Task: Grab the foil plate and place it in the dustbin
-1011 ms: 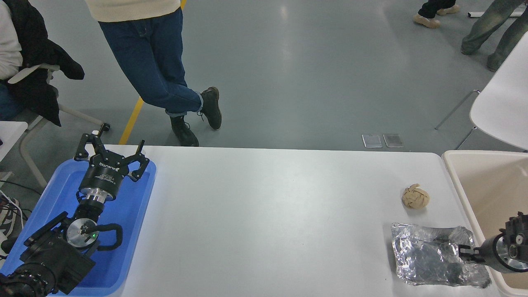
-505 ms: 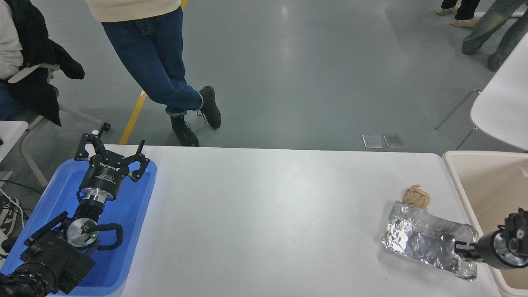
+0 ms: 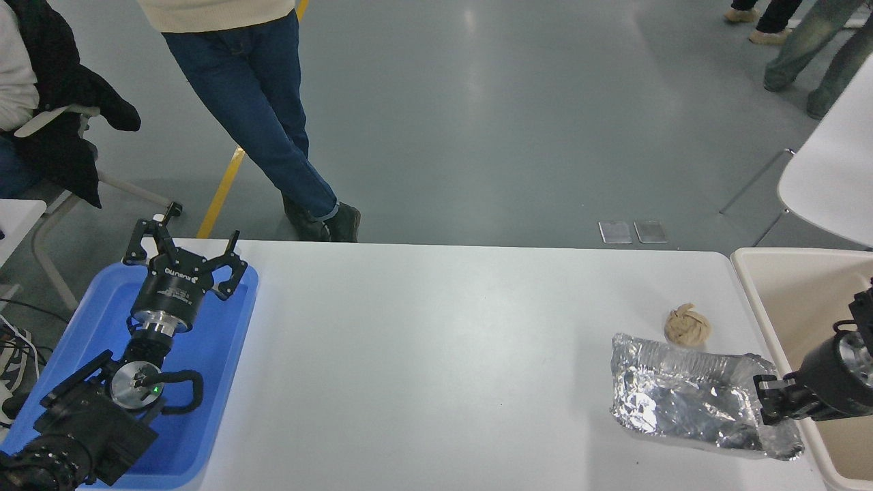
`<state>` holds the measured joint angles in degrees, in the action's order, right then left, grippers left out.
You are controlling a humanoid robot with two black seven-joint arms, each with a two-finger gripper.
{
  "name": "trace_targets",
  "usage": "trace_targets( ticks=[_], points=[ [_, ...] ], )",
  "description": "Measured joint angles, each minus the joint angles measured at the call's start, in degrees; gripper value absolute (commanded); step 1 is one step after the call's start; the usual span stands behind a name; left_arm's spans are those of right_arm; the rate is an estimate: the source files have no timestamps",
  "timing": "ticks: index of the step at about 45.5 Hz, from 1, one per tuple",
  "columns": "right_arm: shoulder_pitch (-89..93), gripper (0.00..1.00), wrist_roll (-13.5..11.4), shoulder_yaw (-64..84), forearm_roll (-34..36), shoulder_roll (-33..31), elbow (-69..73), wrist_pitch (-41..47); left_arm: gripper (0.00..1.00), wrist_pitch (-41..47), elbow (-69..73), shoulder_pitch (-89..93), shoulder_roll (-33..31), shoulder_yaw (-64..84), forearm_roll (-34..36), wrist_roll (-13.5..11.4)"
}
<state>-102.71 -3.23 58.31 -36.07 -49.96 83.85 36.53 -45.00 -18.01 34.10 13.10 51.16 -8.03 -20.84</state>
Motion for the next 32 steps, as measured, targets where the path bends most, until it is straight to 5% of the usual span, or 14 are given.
trace_targets(
  ticks=[32],
  points=[
    [-38.9, 0.0, 0.0, 14.7, 12.0, 6.7, 1.7, 8.2, 1.0, 0.0, 0.0, 0.0, 0.0, 0.0, 0.0, 0.0]
  ],
)
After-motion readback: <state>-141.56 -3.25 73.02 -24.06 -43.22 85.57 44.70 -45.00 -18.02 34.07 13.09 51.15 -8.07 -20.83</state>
